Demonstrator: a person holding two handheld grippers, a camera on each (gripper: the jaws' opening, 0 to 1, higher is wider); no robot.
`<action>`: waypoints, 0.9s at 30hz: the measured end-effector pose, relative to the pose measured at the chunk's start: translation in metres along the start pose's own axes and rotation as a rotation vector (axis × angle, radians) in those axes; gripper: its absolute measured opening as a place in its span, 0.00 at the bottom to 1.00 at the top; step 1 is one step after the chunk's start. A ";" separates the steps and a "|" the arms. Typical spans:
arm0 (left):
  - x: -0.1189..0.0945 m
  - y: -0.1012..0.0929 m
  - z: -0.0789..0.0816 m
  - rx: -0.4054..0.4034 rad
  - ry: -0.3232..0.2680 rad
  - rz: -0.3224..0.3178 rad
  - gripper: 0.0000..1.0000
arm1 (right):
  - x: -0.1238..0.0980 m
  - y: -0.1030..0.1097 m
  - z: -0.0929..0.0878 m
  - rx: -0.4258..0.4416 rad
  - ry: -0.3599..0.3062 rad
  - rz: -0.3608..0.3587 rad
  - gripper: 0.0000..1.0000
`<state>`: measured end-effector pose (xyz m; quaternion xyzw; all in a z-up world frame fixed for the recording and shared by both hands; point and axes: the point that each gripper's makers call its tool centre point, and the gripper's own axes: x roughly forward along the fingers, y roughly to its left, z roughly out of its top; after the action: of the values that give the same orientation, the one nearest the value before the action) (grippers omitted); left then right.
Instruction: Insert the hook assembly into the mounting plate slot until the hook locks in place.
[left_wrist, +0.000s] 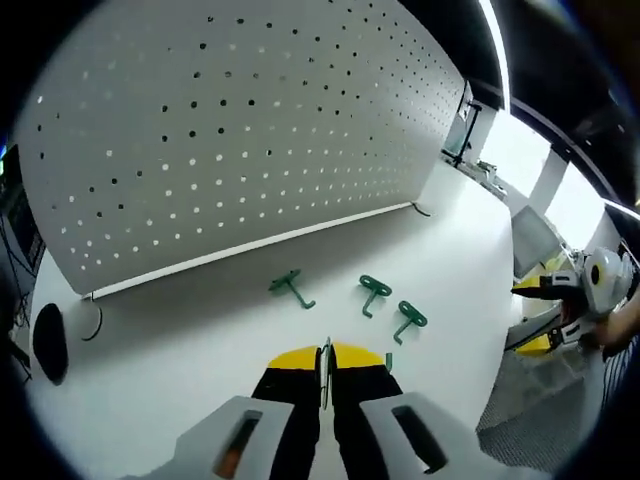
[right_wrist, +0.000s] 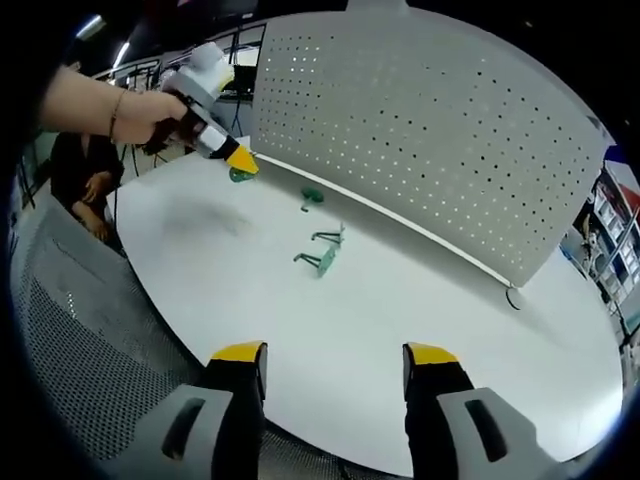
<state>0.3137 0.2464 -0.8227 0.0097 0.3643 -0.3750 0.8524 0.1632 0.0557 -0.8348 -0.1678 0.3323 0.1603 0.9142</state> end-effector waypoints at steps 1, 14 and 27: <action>-0.003 -0.002 0.001 -0.007 -0.013 -0.001 0.01 | 0.000 0.001 -0.001 -0.003 0.003 0.003 0.52; -0.034 -0.014 0.002 -0.062 -0.077 0.000 0.01 | 0.001 0.004 -0.002 0.023 0.017 0.024 0.54; -0.040 -0.029 0.005 -0.078 -0.095 -0.032 0.01 | 0.000 0.001 0.001 0.022 -0.001 0.011 0.54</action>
<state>0.2803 0.2495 -0.7862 -0.0471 0.3380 -0.3741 0.8623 0.1634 0.0575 -0.8343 -0.1560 0.3347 0.1617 0.9152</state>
